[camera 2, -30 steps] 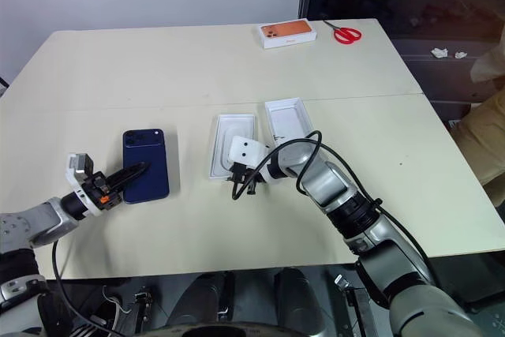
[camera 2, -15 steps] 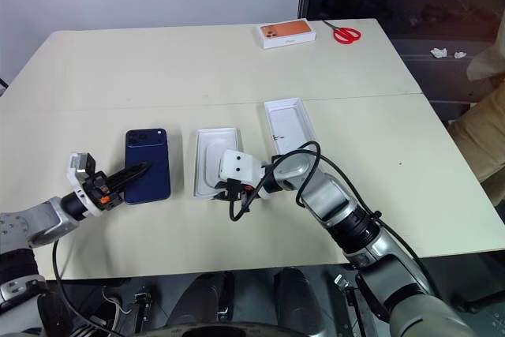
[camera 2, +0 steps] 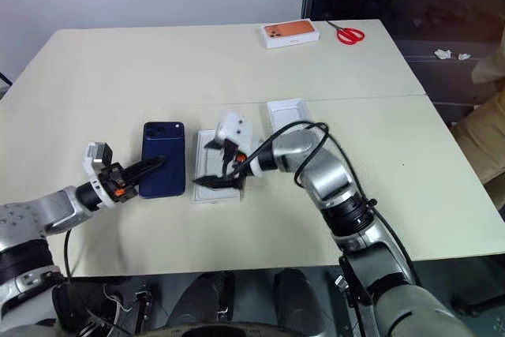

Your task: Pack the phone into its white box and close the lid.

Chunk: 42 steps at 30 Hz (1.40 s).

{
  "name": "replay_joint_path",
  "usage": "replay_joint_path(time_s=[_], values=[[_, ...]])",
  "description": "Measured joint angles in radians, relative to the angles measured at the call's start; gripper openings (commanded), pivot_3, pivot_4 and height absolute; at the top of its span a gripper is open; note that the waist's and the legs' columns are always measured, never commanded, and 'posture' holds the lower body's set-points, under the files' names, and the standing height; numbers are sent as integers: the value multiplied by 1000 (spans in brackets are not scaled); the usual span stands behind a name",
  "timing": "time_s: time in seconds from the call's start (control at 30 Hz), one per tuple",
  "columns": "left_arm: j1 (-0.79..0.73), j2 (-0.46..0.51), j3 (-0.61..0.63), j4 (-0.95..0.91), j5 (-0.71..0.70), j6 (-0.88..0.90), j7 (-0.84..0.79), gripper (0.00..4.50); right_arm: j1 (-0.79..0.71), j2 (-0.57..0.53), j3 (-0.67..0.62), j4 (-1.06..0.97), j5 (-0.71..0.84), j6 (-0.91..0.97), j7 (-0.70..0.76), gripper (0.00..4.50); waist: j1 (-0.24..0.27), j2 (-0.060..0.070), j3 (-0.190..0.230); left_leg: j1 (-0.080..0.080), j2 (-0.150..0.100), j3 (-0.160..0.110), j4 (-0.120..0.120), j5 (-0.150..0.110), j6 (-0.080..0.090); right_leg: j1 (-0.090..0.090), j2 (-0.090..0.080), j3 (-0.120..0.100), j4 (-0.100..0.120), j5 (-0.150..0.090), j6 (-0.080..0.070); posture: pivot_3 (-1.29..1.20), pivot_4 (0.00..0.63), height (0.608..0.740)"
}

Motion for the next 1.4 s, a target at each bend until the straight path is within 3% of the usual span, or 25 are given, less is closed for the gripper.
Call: replay_joint_path(time_s=[0.17,0.37,0.93,1.4], values=[[-4,-107,-22,-75,-38,8,143,5,78,-172,-49,25,41,-105,146,4421,14,-1,1,-1,-2,0,3,-2,3,2,-1,0,-1,0,0,0,150,740],[-5,-199,-82,-95,-47,-1,253,5,111,-245,-70,58,45,-202,209,4421,3,-2,1,0,1,1,4,-1,2,1,2,0,1,0,0,0,150,740],[-55,-274,-155,-56,-14,-157,326,5,134,-242,-61,57,36,-233,123,4421,19,-2,1,-1,0,0,12,-2,3,5,1,-1,0,0,0,0,150,740],[-13,-275,-246,-127,-23,-128,301,5,133,-237,-45,58,22,-254,101,4421,33,-2,1,-2,-1,1,13,-3,4,5,0,0,0,0,0,0,150,740]])
